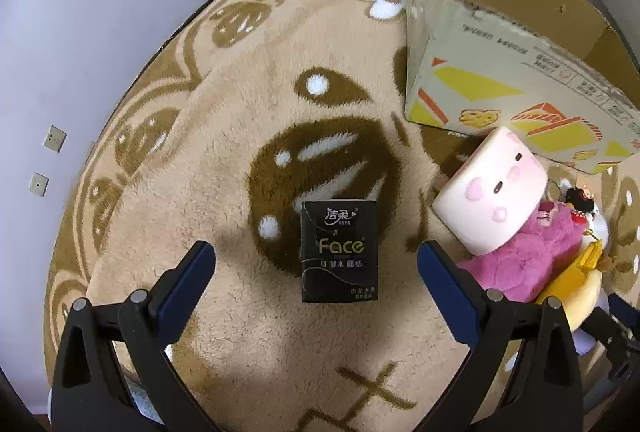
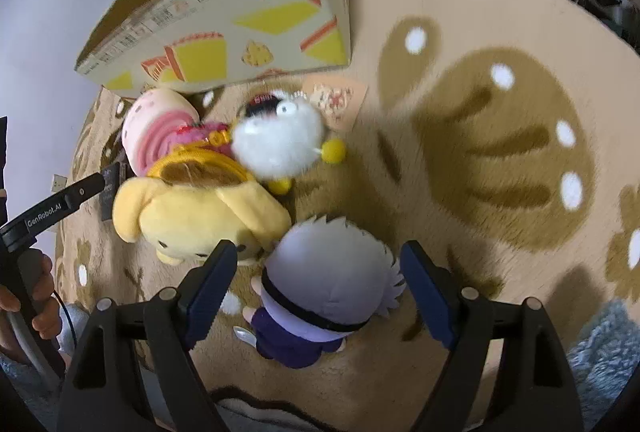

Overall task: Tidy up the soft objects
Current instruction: 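Grasp the black Face tissue pack with the left gripper while the right gripper grasps the white-haired plush doll, then lift the Face pack with the left gripper while the right gripper carries the plush doll to the box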

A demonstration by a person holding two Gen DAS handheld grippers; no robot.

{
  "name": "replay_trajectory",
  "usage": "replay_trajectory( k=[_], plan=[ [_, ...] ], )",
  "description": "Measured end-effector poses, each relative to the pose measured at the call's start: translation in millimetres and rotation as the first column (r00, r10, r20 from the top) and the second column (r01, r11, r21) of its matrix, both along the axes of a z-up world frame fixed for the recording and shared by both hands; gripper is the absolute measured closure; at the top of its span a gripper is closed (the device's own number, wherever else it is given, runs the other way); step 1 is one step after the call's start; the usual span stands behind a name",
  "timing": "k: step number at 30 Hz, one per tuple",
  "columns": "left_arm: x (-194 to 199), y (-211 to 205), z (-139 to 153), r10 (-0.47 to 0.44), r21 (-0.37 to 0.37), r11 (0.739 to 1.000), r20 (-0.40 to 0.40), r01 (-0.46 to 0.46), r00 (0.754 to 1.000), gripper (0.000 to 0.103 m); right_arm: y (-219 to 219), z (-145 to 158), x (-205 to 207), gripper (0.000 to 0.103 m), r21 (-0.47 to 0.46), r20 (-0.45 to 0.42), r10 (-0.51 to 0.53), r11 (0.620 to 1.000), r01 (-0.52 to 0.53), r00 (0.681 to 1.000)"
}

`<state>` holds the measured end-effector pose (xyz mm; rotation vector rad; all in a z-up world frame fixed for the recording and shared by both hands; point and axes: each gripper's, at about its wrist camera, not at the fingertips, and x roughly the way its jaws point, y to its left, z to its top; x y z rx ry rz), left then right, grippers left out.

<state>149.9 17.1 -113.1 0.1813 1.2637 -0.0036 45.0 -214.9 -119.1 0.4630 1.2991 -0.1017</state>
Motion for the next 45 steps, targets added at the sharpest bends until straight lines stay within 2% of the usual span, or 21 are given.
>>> replay_trajectory(
  k=[6,16,24,26,31,33,39,45],
  plan=[
    [7.3,0.4,-13.2,0.007,0.001,1.0,-0.032,-0.007,0.999,0.003,-1.8,-14.5,1.5,0.015,0.045,-0.045,-0.008,0.999,0.01,0.999],
    [12.5,2.4,-26.8,0.013,-0.01,1.0,-0.061,-0.014,0.998,0.005,-5.6,-25.3,-1.9,0.015,0.048,-0.078,-0.006,0.999,0.01,0.997],
    [13.0,-3.4,-37.7,-0.012,-0.017,1.0,-0.089,0.01,0.996,0.026,-2.6,-29.8,0.7,0.016,0.017,-0.102,0.015,1.0,-0.013,0.995],
    [12.9,-4.0,-41.3,-0.015,-0.037,0.999,-0.104,0.011,0.995,0.033,3.6,-31.8,1.6,0.025,-0.002,-0.109,0.015,1.0,-0.016,0.994],
    [14.8,0.8,-43.7,-0.004,-0.129,0.992,-0.126,-0.013,0.992,0.052,3.9,-34.1,-0.2,0.03,-0.004,-0.105,0.006,1.0,-0.006,0.994],
    [13.8,2.9,-43.7,0.003,-0.154,0.988,-0.128,-0.023,0.992,0.057,0.7,-31.1,-1.0,0.032,-0.011,-0.089,-0.002,1.0,0.001,0.996],
    [8.3,2.9,-38.2,0.009,-0.146,0.989,-0.094,-0.022,0.996,0.058,-3.7,-6.9,-0.6,0.032,-0.08,0.019,-0.026,0.996,0.028,0.999],
    [-9.7,-6.4,-8.6,0.006,-0.132,0.991,0.016,-0.004,1.0,0.058,-8.6,22.3,-1.6,0.032,-0.109,0.168,-0.035,0.993,0.054,0.985]
  ],
)
